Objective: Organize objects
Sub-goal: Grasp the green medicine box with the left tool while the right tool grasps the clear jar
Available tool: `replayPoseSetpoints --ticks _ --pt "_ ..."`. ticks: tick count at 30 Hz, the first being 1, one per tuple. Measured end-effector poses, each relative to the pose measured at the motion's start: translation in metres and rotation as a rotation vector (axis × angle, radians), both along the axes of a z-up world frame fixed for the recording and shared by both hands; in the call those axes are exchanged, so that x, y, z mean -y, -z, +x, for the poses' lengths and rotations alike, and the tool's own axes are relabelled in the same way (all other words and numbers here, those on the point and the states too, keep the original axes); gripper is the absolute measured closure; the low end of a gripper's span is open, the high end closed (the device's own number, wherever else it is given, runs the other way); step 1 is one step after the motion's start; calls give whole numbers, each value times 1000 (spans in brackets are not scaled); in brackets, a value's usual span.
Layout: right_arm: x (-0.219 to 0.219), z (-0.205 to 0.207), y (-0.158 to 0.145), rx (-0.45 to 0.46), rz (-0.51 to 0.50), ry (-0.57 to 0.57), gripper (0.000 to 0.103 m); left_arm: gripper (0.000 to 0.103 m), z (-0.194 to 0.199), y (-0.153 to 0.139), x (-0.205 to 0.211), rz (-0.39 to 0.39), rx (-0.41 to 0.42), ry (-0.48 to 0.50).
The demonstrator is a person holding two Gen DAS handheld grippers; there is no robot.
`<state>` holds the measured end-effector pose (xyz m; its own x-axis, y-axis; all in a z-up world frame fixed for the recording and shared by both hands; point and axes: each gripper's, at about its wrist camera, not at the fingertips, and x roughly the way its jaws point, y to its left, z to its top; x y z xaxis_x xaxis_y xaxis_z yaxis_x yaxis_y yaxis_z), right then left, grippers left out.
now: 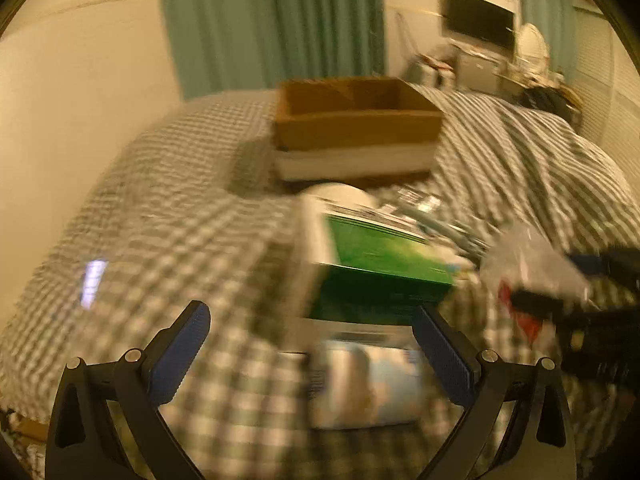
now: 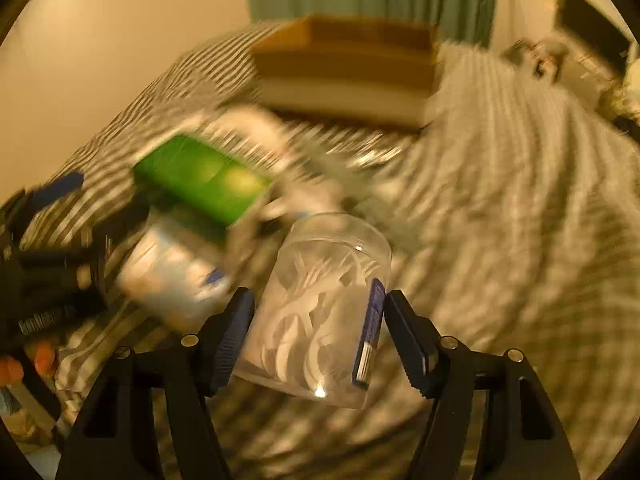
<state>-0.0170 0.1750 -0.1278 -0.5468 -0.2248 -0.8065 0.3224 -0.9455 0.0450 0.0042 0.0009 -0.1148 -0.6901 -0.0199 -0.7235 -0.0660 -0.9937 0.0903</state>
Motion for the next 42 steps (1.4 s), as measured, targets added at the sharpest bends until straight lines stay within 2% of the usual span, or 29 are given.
replayPoseSetpoints --ticks 3,6,10,15,19,23,25,26,28,30,35,36,39,42 --pt "-18 -8 -5 -29 -8 45 39 0 -11 10 -20 -54 27 35" --pt "-30 -11 -6 -31 -25 71 39 0 -25 19 -29 -95 44 18" --pt "-34 -17 -8 -14 -47 67 40 0 -44 29 -32 -102 76 -8" --pt "-35 -23 -2 2 -53 66 41 0 -46 27 -51 -173 52 5" --pt "-37 -23 0 -3 -54 67 41 0 -37 19 -40 -105 33 -11" --pt "-35 -21 -1 -3 -48 62 41 0 -42 27 -27 -41 88 -46" --pt "-33 -20 0 -3 -43 58 41 0 -41 28 -30 -4 88 -34" --pt "-33 -20 1 -2 -41 58 41 0 -41 28 -35 0 79 -23" --pt "-33 -20 1 -3 -38 63 41 0 -43 31 -46 -57 62 -33" --pt "-34 -20 1 -4 -37 69 41 0 -49 34 -50 -106 53 -67" --pt "-34 -21 3 1 -32 71 41 0 -68 44 -43 -152 53 -185" --pt "-35 -22 4 4 -33 73 41 0 -72 47 -41 -150 53 -192" --pt "-36 -22 6 6 -33 75 41 5 -74 48 -31 -79 70 -169" --pt "-37 -21 4 -2 -41 77 41 6 -64 36 -29 -38 31 -121"
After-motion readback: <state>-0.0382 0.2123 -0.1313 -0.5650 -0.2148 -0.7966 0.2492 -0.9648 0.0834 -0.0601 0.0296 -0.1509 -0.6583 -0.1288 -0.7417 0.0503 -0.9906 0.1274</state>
